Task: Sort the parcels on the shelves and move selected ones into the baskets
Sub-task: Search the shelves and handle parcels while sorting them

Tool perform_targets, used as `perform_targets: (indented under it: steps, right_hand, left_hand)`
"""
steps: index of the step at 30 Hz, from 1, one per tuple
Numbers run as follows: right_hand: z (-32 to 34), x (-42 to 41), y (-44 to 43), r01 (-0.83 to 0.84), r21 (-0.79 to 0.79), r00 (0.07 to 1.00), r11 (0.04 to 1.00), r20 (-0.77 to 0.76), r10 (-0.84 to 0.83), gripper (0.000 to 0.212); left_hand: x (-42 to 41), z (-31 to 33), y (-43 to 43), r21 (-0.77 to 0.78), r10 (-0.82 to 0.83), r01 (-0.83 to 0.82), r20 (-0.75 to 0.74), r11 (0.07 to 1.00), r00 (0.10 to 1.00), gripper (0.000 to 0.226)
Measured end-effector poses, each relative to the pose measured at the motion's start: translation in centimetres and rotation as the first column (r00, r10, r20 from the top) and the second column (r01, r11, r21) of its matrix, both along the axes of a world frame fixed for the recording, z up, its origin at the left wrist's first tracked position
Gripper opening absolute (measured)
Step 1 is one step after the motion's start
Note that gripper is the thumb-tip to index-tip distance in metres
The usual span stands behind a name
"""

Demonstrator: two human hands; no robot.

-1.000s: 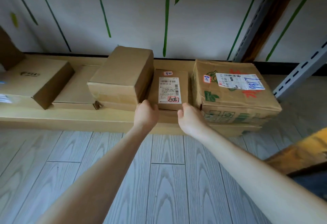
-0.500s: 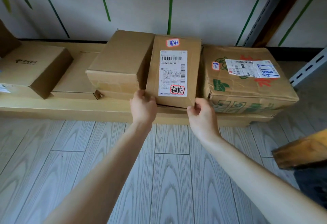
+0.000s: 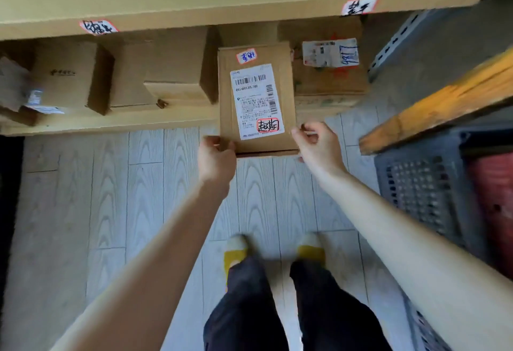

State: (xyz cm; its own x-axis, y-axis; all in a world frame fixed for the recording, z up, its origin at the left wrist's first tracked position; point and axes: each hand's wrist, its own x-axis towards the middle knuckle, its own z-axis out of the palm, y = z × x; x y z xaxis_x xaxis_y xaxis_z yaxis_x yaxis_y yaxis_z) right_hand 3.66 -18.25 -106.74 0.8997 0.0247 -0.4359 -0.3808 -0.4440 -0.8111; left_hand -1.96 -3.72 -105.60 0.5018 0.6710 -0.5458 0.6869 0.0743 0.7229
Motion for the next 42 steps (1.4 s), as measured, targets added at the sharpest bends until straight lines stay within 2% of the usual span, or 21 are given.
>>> perform_targets:
  steps: [2,4,8,11,14,20,29,33,36,40,42]
  right_hand:
    - [2.8,-2.0,-2.6,0.039,0.037,0.986,0.999,-0.161,-0.033,0.04]
    - [5.5,-4.4,-5.3,0.055,0.059,0.96,0.997,-0.278,-0.037,0.038]
    - [11.4,-9.9,-10.8,0.205,0.068,0.911,0.976,-0.378,-0.165,0.029]
    - [15.9,-14.0,-14.8,0.336,0.038,0.862,0.941,-0.415,-0.29,0.033]
    - [19.3,-17.5,-19.2,0.469,0.012,0.812,0.883,-0.398,-0.426,0.022]
    - [23.2,-23.3,-28.7,0.712,0.039,0.646,0.701,-0.43,-0.631,0.026]
    - [21.9,-37.3,-46.5,0.897,0.036,0.412,0.441,-0.428,-0.804,0.024]
    - [20.2,-45.0,-54.6,0.943,0.021,0.305,0.331,-0.453,-0.838,0.026]
    - [18.5,-50.0,-59.5,0.97,0.007,0.22,0.243,-0.448,-0.866,0.034]
    - [14.5,-54.9,-64.1,0.997,-0.012,0.065,0.081,-0.476,-0.877,0.04]
    - [11.5,-56.5,-65.7,0.999,-0.039,-0.007,0.013,-0.466,-0.885,0.04]
  left_hand:
    - [-1.6,2.8,-1.9,0.017,-0.062,0.062,-0.041,0.998,0.997,0.021]
    - [-3.2,5.3,-3.9,0.006,-0.133,0.134,-0.082,0.991,0.988,0.025]
    - [-6.4,10.3,-8.5,-0.02,-0.282,0.283,-0.155,0.959,0.947,0.029]
    - [-7.8,13.7,-12.8,-0.068,-0.408,0.402,-0.143,0.913,0.902,0.03]
    - [-9.3,17.1,-17.9,-0.092,-0.522,0.515,-0.101,0.852,0.847,0.027]
    - [-11.6,20.7,-28.4,-0.077,-0.732,0.728,-0.053,0.681,0.679,0.026]
    - [-21.7,20.0,-48.9,-0.031,-0.897,0.898,-0.078,0.439,0.435,0.026]
    - [-27.9,18.4,-58.0,-0.155,-0.94,0.927,-0.072,0.341,0.334,0.024]
    - [-32.0,16.3,-63.9,-0.289,-0.942,0.897,-0.091,0.334,0.322,0.031]
    - [-36.5,11.6,-70.0,-0.41,-0.924,0.828,-0.18,0.383,0.338,0.035]
    - [-38.4,8.4,-72.5,-0.444,-0.922,0.81,-0.235,0.384,0.309,0.038]
